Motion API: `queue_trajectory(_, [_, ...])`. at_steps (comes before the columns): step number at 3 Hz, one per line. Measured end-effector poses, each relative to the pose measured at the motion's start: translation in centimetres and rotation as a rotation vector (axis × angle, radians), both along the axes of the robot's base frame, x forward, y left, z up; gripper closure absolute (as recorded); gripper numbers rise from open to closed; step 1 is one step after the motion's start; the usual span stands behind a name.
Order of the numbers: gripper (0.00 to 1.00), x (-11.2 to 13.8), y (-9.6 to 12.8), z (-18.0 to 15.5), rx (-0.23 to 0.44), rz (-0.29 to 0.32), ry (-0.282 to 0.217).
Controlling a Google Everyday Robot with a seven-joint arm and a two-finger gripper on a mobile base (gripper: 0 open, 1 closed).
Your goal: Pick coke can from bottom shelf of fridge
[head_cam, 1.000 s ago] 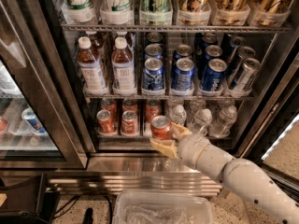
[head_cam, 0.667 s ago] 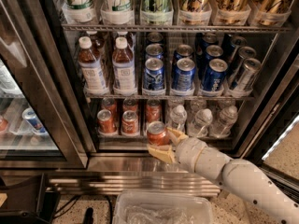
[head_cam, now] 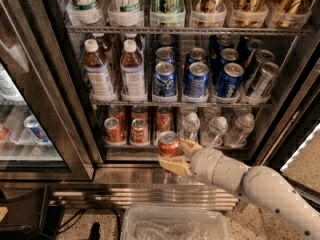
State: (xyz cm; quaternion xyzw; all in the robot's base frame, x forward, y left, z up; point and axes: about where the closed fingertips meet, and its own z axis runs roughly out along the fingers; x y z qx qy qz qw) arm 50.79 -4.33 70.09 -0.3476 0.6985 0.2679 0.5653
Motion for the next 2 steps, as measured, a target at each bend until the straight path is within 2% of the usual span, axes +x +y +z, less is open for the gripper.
queue_trajectory(1, [1.0,-1.3,-1.7,1.7,0.036,0.058,0.091])
queue_trajectory(2, [1.0,-2.9,-2.0,2.9,0.023,0.138,0.172])
